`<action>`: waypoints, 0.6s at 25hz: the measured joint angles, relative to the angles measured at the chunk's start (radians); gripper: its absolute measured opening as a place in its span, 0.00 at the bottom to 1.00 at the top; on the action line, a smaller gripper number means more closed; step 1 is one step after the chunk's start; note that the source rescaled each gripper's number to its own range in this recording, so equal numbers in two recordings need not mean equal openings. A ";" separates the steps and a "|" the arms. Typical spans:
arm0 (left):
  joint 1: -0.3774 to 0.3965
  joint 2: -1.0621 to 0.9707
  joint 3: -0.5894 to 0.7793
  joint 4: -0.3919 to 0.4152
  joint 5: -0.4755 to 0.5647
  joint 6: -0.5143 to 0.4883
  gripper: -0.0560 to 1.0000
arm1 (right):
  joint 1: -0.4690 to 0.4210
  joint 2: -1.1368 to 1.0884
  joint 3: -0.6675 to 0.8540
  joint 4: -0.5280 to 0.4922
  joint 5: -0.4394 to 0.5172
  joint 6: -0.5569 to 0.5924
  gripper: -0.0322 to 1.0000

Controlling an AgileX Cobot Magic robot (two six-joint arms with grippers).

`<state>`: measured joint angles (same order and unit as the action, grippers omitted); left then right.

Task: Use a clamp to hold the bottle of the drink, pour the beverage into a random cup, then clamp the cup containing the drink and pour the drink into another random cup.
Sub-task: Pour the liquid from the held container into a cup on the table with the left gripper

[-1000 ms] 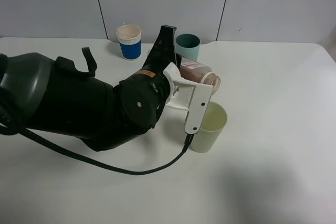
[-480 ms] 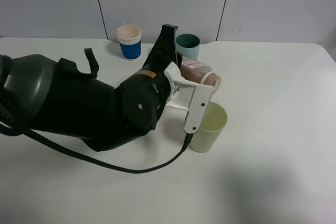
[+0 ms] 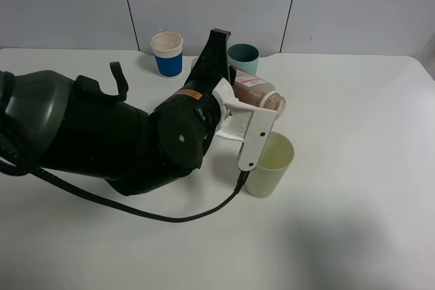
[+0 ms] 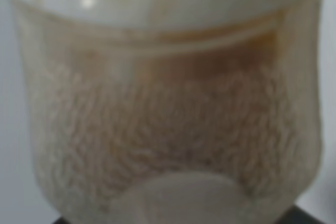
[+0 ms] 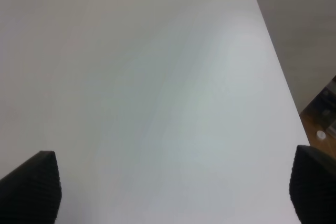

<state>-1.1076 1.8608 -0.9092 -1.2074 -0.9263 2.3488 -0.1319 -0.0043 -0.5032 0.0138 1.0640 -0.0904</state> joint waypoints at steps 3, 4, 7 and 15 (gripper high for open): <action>0.000 0.000 0.000 0.007 -0.007 0.002 0.05 | 0.000 0.000 0.000 0.000 0.000 0.000 0.61; 0.000 0.000 0.000 0.009 -0.010 0.002 0.05 | 0.000 0.000 0.000 0.000 0.000 0.000 0.61; 0.000 0.000 0.000 0.012 -0.013 0.010 0.05 | 0.000 0.000 0.000 0.000 0.000 0.000 0.61; 0.000 0.000 0.000 0.019 -0.015 0.047 0.05 | 0.000 0.000 0.000 0.000 0.000 0.000 0.61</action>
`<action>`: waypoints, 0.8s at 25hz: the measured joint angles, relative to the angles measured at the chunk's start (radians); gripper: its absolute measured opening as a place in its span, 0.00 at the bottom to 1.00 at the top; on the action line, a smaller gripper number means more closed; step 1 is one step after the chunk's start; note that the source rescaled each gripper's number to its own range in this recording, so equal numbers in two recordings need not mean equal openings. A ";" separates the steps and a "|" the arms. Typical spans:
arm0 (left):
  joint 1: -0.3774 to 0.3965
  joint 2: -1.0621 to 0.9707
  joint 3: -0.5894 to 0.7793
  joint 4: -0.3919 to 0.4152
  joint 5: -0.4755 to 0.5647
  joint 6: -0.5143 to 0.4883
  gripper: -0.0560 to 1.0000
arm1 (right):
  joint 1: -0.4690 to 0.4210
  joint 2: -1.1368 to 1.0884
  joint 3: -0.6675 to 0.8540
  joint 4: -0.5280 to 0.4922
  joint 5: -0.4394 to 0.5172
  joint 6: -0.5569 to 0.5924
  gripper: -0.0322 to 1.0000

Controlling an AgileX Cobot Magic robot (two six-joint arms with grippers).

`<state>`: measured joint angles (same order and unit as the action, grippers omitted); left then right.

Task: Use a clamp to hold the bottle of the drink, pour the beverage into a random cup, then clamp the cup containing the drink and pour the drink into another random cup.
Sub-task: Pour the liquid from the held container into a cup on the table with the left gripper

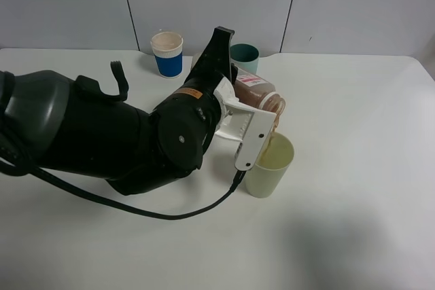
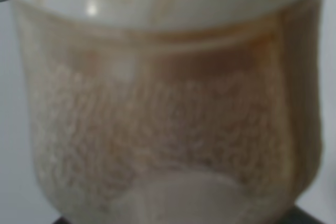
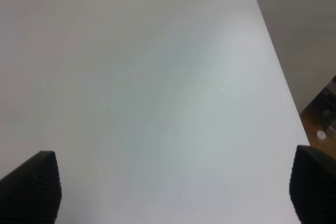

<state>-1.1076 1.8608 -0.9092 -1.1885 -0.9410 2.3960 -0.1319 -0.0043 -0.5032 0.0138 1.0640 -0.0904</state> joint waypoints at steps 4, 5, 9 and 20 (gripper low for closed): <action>0.000 0.000 0.000 0.000 -0.009 0.008 0.05 | 0.000 0.000 0.000 0.000 0.000 0.000 0.61; 0.000 0.000 0.000 0.000 -0.011 0.016 0.05 | 0.000 0.000 0.000 0.000 0.000 0.000 0.61; 0.000 0.000 0.000 0.000 -0.024 0.038 0.05 | 0.000 0.000 0.000 0.000 0.000 0.000 0.61; 0.000 0.000 0.000 0.003 -0.034 0.044 0.05 | 0.000 0.000 0.000 0.000 0.000 0.000 0.61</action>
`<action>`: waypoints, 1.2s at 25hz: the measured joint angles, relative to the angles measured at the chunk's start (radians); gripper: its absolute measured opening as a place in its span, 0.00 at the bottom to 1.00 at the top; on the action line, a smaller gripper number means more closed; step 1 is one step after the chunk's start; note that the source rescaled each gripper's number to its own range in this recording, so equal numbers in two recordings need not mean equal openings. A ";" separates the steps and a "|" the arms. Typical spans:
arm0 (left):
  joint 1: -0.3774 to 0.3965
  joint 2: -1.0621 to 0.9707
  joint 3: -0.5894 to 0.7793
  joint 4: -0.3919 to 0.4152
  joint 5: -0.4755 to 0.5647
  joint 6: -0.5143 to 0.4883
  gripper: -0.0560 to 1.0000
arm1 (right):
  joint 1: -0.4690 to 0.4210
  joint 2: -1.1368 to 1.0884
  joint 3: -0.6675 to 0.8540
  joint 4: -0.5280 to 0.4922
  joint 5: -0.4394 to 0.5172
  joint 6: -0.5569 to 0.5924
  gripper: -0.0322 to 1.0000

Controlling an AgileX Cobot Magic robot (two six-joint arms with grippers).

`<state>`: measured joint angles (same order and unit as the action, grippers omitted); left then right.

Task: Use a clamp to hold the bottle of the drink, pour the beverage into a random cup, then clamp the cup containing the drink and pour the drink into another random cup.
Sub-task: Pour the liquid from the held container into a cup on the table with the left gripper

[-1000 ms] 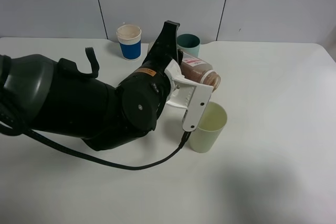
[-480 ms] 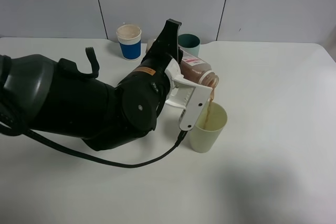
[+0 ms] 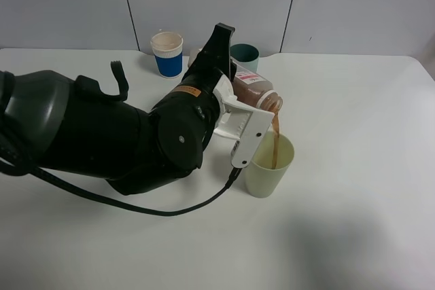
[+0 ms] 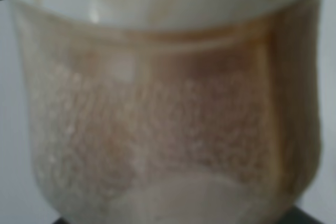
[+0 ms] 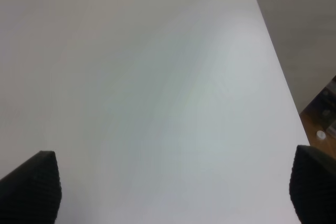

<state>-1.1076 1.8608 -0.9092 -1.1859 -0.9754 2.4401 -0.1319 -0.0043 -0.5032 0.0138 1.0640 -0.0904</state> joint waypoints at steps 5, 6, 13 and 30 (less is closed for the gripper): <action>0.000 0.000 0.000 0.000 -0.002 0.000 0.05 | 0.000 0.000 0.000 0.000 0.000 0.000 0.61; 0.000 0.000 0.000 0.000 -0.003 0.000 0.05 | 0.000 0.000 0.000 0.000 0.000 0.000 0.61; 0.000 0.000 0.028 -0.001 -0.017 0.000 0.05 | 0.000 0.000 0.000 0.000 0.000 0.000 0.61; 0.000 0.000 0.028 0.007 -0.027 0.000 0.05 | 0.000 0.000 0.000 0.000 0.000 0.000 0.61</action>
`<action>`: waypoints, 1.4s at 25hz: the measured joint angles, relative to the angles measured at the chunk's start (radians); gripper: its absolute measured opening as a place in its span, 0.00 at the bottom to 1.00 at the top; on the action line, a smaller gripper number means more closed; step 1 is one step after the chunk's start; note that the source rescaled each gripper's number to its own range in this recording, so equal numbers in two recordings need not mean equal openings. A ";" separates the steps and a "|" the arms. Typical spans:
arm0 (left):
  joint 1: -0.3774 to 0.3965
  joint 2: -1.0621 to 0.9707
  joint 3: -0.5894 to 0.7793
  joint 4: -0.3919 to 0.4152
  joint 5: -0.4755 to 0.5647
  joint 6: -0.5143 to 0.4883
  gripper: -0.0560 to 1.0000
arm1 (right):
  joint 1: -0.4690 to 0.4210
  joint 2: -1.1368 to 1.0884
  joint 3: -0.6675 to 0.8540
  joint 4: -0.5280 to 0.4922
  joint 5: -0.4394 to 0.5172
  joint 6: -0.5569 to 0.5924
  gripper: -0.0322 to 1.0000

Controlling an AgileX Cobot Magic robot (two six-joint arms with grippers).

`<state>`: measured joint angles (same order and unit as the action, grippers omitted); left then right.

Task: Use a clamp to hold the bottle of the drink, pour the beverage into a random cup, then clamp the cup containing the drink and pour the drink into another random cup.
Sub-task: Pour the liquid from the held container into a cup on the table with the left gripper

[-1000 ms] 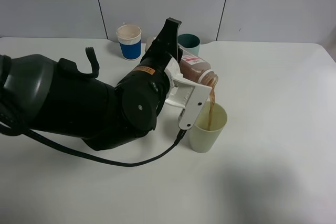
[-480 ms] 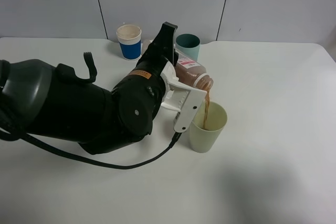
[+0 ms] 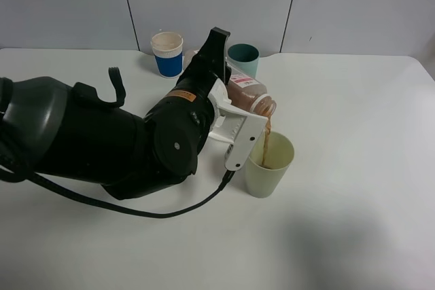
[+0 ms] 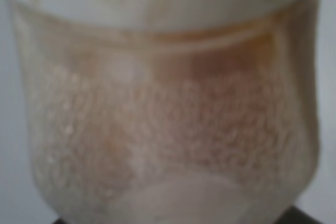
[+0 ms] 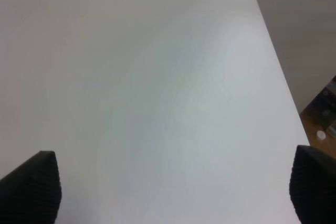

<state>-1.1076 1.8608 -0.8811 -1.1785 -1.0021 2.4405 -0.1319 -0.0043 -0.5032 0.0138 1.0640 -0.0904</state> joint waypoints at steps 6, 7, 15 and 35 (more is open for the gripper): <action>0.000 0.000 0.000 0.016 -0.017 0.000 0.05 | 0.000 0.000 0.000 0.000 0.000 0.000 0.61; 0.000 0.000 0.000 0.018 -0.017 0.000 0.05 | 0.000 0.000 0.000 0.000 0.000 0.000 0.61; 0.000 0.000 0.000 0.024 -0.024 0.000 0.05 | 0.000 0.000 0.000 0.000 0.000 0.000 0.61; 0.000 0.000 0.000 0.042 -0.052 0.000 0.05 | 0.000 0.000 0.000 0.000 0.000 0.000 0.61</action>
<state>-1.1076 1.8608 -0.8811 -1.1367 -1.0540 2.4405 -0.1319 -0.0043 -0.5032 0.0138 1.0640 -0.0904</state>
